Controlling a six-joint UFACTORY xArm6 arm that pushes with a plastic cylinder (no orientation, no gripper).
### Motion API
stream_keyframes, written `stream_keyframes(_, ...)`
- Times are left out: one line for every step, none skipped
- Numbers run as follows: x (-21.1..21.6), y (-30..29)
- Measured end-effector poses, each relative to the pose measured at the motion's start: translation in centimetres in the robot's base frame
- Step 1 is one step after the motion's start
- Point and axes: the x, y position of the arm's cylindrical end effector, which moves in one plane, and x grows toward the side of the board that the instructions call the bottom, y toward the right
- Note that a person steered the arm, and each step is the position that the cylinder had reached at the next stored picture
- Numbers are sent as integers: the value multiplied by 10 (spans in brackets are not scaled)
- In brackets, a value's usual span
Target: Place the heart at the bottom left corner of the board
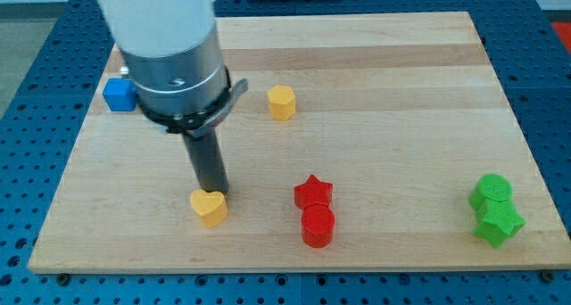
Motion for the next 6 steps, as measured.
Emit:
stream_keyframes(0,-1)
stream_keyframes(-2,26)
stream_keyframes(-2,42)
stream_keyframes(13,42)
stream_keyframes(22,42)
stream_keyframes(23,28)
